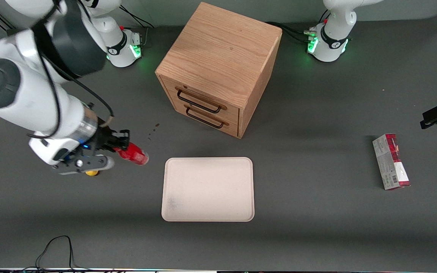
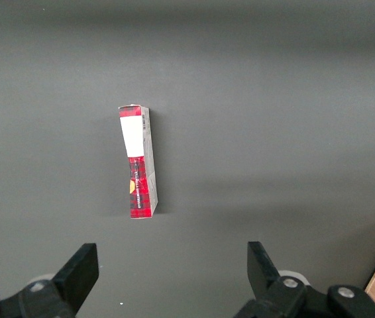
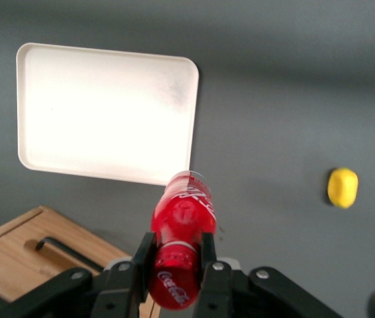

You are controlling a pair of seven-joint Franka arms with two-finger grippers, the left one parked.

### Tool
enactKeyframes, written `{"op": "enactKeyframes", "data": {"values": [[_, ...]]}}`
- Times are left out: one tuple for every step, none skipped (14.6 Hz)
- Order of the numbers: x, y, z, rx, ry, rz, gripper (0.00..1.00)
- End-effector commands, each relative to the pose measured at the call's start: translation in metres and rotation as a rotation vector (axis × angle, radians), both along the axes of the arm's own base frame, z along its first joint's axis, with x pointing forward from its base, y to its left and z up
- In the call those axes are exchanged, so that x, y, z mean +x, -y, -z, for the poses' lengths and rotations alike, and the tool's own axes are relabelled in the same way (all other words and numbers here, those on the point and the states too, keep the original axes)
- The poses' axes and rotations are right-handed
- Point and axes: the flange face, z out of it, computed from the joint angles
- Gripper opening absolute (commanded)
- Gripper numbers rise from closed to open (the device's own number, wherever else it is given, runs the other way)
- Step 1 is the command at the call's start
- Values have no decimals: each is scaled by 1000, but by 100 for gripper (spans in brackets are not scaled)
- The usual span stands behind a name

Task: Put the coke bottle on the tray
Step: 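Lift the bottle and carry it with the right gripper onto the white tray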

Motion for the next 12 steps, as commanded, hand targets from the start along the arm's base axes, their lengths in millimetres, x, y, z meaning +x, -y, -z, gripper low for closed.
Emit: {"op": "enactKeyframes", "data": {"values": [[10, -10, 3, -10, 41, -6, 0], [17, -13, 16, -8, 42, -7, 0], [25, -16, 34, -8, 42, -9, 0], [32, -21, 51, -4, 43, -11, 0], [38, -25, 67, -2, 47, -14, 0], [44, -27, 83, -1, 47, -14, 0], [49, -29, 98, 0, 48, -13, 0], [54, -33, 114, 1, 48, -15, 0], [58, -37, 129, 2, 49, -18, 0], [62, -38, 142, 5, 55, -17, 0], [65, -40, 154, 6, 56, -17, 0], [68, -42, 165, 7, 62, -19, 0]]}}
